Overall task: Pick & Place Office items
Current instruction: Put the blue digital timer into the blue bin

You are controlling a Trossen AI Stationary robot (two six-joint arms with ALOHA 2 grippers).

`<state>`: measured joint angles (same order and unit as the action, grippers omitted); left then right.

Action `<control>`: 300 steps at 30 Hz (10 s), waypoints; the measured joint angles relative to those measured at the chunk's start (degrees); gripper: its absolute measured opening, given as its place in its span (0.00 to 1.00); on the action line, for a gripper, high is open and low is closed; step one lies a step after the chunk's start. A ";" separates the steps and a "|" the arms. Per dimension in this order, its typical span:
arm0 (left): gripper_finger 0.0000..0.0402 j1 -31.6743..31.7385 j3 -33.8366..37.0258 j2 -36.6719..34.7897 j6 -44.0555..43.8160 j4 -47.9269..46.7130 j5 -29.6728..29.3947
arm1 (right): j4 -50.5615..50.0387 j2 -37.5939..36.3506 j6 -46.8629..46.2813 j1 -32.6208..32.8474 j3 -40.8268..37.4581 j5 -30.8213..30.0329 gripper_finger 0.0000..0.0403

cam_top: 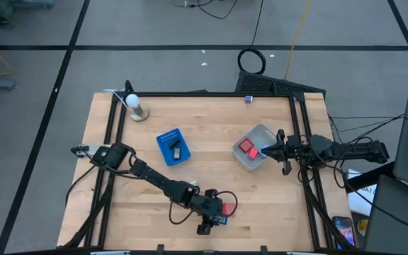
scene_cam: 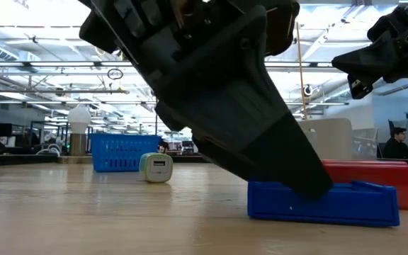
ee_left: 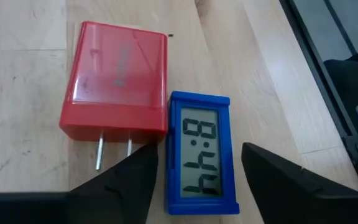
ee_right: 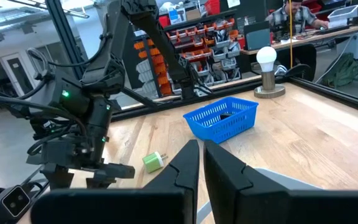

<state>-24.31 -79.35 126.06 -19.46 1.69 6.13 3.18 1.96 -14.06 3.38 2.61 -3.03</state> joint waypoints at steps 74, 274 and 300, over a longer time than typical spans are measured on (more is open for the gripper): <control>0.01 -8.35 0.11 -4.99 7.14 -11.02 6.84 | 0.09 0.33 -2.18 -0.02 -0.02 0.09 0.04; 0.37 27.40 26.01 -47.88 6.88 -38.27 -17.07 | 22.25 21.62 6.81 0.11 -1.77 -1.64 0.04; 0.37 29.17 26.01 -32.24 8.74 -37.70 -14.98 | 22.29 21.79 6.80 0.11 -1.79 -1.68 0.04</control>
<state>4.86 -53.34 93.82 -10.72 -36.01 -8.84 25.47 23.75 -7.27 3.49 0.82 -4.71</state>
